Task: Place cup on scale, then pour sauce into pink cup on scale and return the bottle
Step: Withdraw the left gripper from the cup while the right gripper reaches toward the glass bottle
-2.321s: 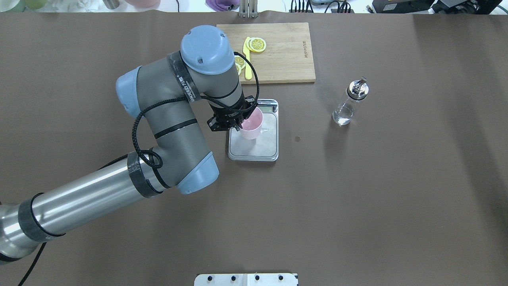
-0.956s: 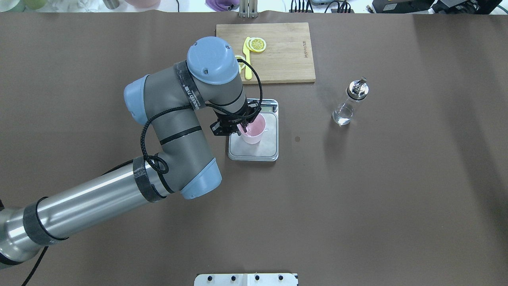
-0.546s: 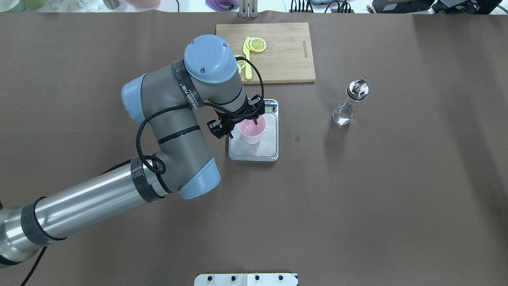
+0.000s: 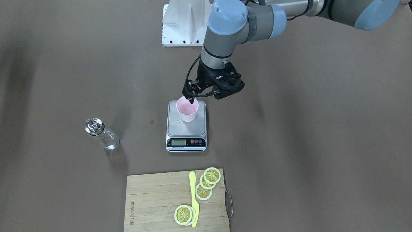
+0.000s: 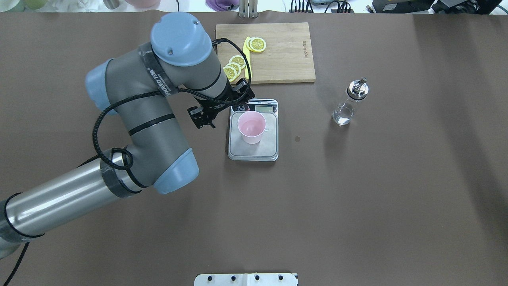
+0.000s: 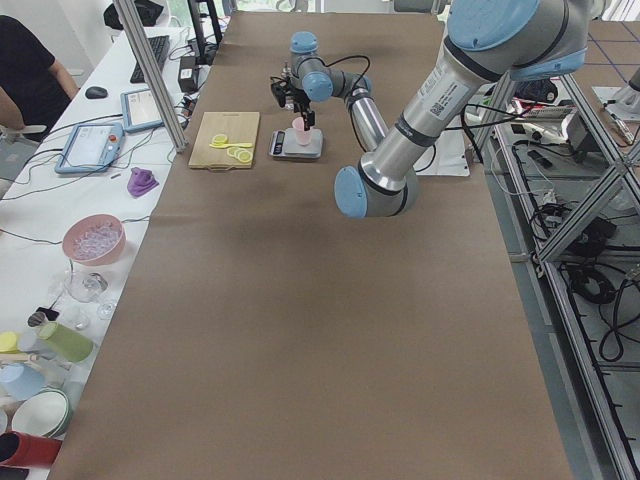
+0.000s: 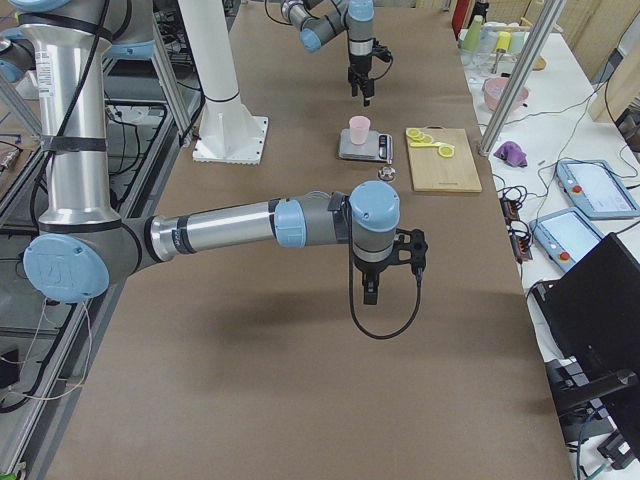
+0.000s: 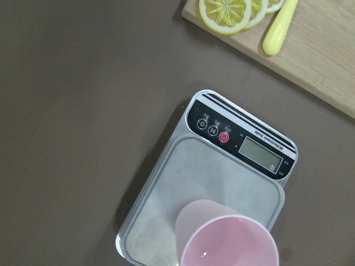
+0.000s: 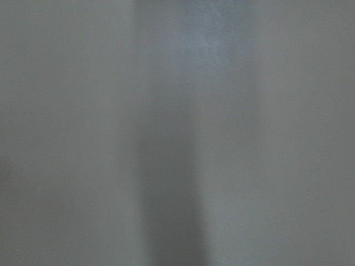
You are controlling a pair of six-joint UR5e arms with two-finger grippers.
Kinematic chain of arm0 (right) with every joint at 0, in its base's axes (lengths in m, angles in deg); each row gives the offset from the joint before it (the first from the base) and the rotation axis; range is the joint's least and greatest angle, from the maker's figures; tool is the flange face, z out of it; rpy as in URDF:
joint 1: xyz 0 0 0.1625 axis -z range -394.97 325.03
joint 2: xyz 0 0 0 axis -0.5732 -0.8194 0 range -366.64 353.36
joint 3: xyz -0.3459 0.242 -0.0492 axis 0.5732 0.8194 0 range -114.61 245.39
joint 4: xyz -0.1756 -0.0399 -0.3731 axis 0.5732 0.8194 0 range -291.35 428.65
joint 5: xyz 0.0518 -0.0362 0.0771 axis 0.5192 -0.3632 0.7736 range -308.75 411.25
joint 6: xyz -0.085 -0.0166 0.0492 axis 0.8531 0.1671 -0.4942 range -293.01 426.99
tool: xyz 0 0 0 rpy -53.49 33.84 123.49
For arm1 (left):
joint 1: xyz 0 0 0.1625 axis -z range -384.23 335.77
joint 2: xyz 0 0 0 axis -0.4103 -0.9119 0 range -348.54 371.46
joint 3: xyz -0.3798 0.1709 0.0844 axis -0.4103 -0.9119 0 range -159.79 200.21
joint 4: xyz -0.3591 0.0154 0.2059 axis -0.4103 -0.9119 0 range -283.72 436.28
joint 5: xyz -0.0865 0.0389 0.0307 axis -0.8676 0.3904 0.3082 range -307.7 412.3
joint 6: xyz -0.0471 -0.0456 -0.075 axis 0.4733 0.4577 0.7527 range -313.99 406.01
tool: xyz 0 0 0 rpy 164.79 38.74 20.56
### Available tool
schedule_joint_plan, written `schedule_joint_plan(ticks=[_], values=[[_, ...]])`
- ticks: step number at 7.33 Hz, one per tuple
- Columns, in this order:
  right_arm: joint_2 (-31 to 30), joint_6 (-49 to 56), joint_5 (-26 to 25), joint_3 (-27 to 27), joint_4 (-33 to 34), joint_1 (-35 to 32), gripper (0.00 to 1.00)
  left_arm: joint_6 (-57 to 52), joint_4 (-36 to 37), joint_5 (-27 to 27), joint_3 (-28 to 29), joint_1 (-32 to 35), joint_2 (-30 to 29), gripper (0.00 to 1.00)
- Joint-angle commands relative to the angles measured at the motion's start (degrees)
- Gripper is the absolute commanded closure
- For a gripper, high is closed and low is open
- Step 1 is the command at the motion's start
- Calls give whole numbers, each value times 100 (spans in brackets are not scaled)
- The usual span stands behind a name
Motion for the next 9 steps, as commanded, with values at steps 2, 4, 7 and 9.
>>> schedule_joint_plan(ticks=[2,4,7,9], values=[[327,-609,53,-1341,-325,629,0,-475,270,12,-696,231,618,2],[575,-2225,-216,-1789,-814,1489,0,-676,279,-5,-896,406,854,2],[725,-4407,-2454,-1985,-2107,3403,0,-976,279,-5,-1083,591,1163,2],[725,-5442,-4138,-2055,-2136,4598,0,-977,279,-5,-1074,627,1163,2]])
